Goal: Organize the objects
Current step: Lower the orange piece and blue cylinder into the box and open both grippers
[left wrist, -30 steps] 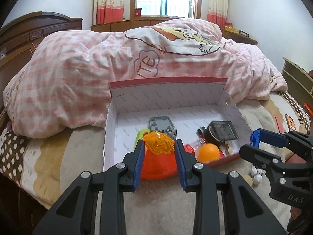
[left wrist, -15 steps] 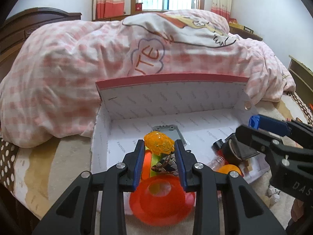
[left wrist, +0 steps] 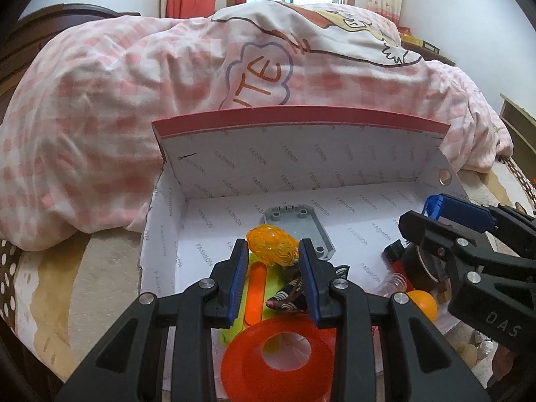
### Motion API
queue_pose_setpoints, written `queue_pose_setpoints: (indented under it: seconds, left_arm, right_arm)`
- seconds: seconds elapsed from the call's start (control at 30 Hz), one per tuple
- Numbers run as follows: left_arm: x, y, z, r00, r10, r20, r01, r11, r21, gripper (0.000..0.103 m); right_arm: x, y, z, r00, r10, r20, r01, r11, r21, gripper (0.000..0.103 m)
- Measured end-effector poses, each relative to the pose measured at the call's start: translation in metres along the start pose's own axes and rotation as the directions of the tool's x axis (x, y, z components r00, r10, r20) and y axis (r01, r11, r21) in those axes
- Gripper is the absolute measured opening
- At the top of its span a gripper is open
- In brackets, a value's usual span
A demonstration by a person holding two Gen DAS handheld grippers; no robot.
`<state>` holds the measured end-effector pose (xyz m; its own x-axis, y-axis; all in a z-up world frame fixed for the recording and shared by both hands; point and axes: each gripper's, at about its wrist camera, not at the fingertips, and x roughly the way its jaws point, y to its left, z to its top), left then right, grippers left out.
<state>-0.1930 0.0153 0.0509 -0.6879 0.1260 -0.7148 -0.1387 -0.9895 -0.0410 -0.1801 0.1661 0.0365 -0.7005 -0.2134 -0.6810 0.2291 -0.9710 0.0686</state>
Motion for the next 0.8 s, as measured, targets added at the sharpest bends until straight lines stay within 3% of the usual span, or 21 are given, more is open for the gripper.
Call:
queue_pose_setpoints:
  seconds: [0.13,0.37,0.8]
  left_arm:
    - [0.001,0.0,-0.001,1.0,-0.009,-0.009,0.009,1.0,-0.005,0.032]
    - [-0.008,0.0,0.0,1.0,0.001,0.022,-0.001,1.0,-0.013,0.046]
    - [-0.015,-0.004,-0.003,1.0,-0.005,0.021,0.005,1.0,-0.018,0.047]
  right_arm:
    - [0.003,0.004,-0.002,1.0,0.002,-0.006,-0.002,1.0,-0.018,0.052]
    - [-0.005,0.007,-0.002,1.0,0.004,0.024,-0.004,0.999,-0.032,0.058]
    - [-0.016,0.004,-0.007,0.999,0.041,0.032,-0.042,0.999,0.005,0.058]
